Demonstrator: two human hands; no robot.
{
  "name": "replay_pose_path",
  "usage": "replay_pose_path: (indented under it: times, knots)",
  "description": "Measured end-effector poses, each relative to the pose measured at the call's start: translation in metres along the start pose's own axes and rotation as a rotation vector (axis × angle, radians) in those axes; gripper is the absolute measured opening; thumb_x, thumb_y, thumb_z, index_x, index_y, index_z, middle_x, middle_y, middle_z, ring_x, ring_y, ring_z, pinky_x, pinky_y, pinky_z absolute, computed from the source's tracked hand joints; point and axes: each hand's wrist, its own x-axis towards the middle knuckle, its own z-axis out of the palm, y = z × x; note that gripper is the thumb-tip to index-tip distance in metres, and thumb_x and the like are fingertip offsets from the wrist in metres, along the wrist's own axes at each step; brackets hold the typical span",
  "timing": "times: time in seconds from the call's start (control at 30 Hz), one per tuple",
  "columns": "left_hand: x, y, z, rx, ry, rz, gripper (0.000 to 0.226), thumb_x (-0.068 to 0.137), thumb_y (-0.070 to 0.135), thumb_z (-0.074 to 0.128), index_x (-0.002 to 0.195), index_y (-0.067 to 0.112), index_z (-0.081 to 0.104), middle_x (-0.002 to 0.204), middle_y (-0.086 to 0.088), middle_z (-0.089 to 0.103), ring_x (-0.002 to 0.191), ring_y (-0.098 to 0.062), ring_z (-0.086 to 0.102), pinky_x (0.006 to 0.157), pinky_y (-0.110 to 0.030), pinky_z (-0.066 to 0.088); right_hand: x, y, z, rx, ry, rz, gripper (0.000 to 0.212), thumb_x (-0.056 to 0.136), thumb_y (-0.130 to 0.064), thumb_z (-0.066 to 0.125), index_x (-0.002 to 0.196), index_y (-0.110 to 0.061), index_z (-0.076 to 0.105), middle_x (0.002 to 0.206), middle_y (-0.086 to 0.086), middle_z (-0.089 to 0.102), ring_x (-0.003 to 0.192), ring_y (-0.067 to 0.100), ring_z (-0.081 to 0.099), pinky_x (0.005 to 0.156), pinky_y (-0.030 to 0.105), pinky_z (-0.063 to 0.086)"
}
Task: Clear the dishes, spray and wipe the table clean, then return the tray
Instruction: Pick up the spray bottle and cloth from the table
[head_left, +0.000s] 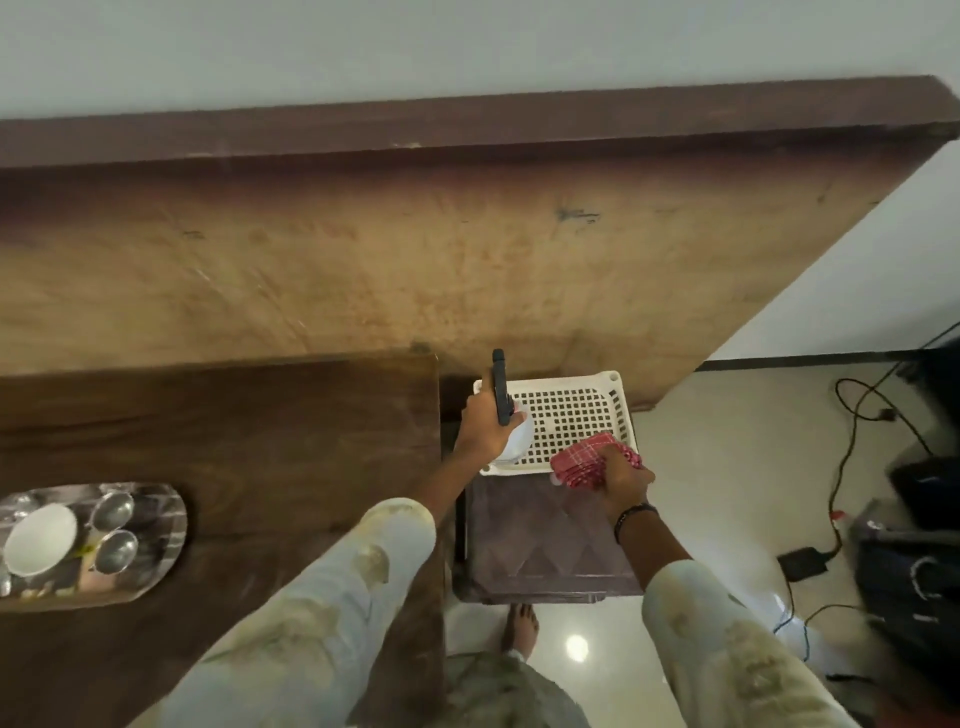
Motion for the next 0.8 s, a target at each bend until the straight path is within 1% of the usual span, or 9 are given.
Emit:
replay_pose_path:
  times: [0.07,0.17,0.27,0.33,0.4,0.47,0.57,0.67,0.8]
  knots:
    - [0.016,-0.004,0.014,-0.003,0.008,-0.025,0.065,0.082,0.006,0.068,0.139,0.005,0.035,0.100,-0.020,0.065,0.090,-0.027,0.061,0.079,-0.029,0.046,0.037,0.003,0.002,-0.046,0.006,0.028,0.049,0.078,-0.010,0.070,0.124,-0.001,0.055,0.109,0.017,0.067,0.089,0.034,0.069,0.059,0.042,0.058]
    - [0.038,-0.015,0.030,0.006,0.004,-0.011,0.069,0.081,0.003,0.068,0.140,0.005,0.033,0.085,-0.010,0.059,0.080,-0.018,0.056,0.069,-0.011,0.045,0.061,-0.008,0.018,-0.030,-0.067,0.065,0.046,0.085,-0.005,0.062,0.129,-0.005,0.047,0.116,0.015,0.064,0.101,0.034,0.065,0.079,0.054,0.055]
    - [0.056,-0.022,0.041,0.007,0.027,-0.027,0.069,0.080,0.000,0.068,0.140,0.005,0.034,0.084,-0.006,0.057,0.072,-0.010,0.054,0.058,0.001,0.038,0.079,-0.013,0.026,-0.081,-0.088,0.047,0.042,0.091,-0.004,0.054,0.129,-0.011,0.036,0.116,0.014,0.056,0.107,0.029,0.057,0.082,0.045,0.054]
    - [0.066,-0.025,0.050,0.010,0.034,-0.042,0.069,0.081,-0.001,0.067,0.140,0.005,0.033,0.086,-0.006,0.055,0.072,-0.009,0.052,0.059,-0.003,0.038,0.096,-0.003,0.025,-0.150,-0.167,0.108,0.054,0.091,-0.005,0.056,0.138,-0.010,0.031,0.132,0.017,0.049,0.124,0.034,0.048,0.082,0.040,0.055]
    - [0.072,-0.028,0.057,0.017,0.042,-0.047,0.068,0.081,0.000,0.068,0.140,0.005,0.034,0.091,-0.010,0.057,0.080,-0.014,0.053,0.065,-0.007,0.036,0.126,0.016,0.016,-0.206,-0.131,0.221,0.053,0.091,-0.010,0.058,0.141,-0.006,0.038,0.140,0.019,0.045,0.132,0.036,0.041,0.097,0.034,0.044]
    - [0.076,-0.032,0.062,0.023,0.051,-0.048,0.068,0.080,0.002,0.069,0.139,0.006,0.034,0.098,-0.017,0.062,0.084,-0.018,0.056,0.070,-0.011,0.038,0.126,0.014,0.008,-0.343,-0.050,0.232,0.044,0.095,-0.008,0.052,0.136,0.003,0.043,0.132,0.018,0.051,0.120,0.032,0.052,0.085,0.021,0.046]
    - [0.078,-0.040,0.069,0.001,0.045,-0.068,0.067,0.080,0.003,0.069,0.138,0.006,0.035,0.098,-0.017,0.062,0.090,-0.022,0.059,0.089,-0.030,0.048,0.117,0.006,-0.001,-0.583,-0.127,0.074,0.038,0.095,-0.003,0.047,0.133,0.004,0.045,0.116,0.017,0.056,0.080,0.012,0.057,0.050,0.006,0.045]
    - [0.073,-0.045,0.074,0.008,0.040,-0.071,0.068,0.082,0.002,0.068,0.140,0.005,0.033,0.094,-0.006,0.057,0.091,-0.016,0.056,0.094,-0.034,0.047,0.109,0.004,-0.001,-0.600,-0.178,0.030,0.032,0.094,-0.005,0.048,0.125,0.001,0.051,0.101,0.014,0.058,0.076,0.014,0.056,0.049,0.011,0.050]
    - [0.068,-0.052,0.081,-0.027,0.017,-0.075,0.069,0.082,0.002,0.067,0.141,0.006,0.031,0.111,-0.017,0.062,0.104,-0.029,0.061,0.097,-0.038,0.048,0.106,0.003,-0.005,-0.684,-0.147,0.010,0.025,0.091,-0.010,0.052,0.113,0.002,0.058,0.085,0.008,0.057,0.068,0.015,0.052,0.052,0.017,0.045]
